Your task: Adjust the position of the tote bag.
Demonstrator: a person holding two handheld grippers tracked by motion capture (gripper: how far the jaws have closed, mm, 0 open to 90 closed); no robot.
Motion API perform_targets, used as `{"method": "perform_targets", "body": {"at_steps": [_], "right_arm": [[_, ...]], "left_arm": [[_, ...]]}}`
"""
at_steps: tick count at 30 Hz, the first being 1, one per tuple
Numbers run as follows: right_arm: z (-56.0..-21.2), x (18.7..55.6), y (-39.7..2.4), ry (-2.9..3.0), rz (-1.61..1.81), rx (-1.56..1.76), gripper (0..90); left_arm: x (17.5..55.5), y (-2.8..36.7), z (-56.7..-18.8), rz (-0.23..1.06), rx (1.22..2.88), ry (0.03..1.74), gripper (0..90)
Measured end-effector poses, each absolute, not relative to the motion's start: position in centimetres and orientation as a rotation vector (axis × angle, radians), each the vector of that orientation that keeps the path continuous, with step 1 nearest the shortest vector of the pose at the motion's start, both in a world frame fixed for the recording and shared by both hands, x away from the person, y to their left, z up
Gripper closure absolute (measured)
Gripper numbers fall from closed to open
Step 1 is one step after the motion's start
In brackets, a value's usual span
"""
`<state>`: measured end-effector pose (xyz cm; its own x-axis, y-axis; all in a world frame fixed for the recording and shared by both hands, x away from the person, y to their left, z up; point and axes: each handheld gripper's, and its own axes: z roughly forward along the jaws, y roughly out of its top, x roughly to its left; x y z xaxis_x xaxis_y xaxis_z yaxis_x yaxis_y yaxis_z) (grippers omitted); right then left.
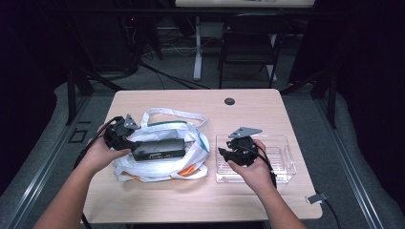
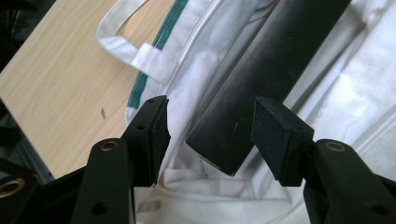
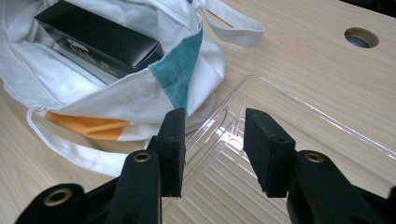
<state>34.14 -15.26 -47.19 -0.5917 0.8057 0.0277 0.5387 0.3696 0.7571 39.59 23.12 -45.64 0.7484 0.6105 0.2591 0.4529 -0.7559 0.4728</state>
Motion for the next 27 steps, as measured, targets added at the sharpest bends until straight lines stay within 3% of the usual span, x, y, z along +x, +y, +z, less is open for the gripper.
{"method": "perform_targets", "body": {"at_steps": [8,27], "right_arm": [[-47.2,34.1,-15.5,2.261,1.08,1.167,57.8],[-47.6,33.7,-15.8,2.246,1.072,1.168,56.7]], "left_arm": [[39.8,22.1,-46.5,0.473,2.695,0.64,45.5],[40.9,21.0,-48.5,0.464,2.837,0.565,35.6]]}}
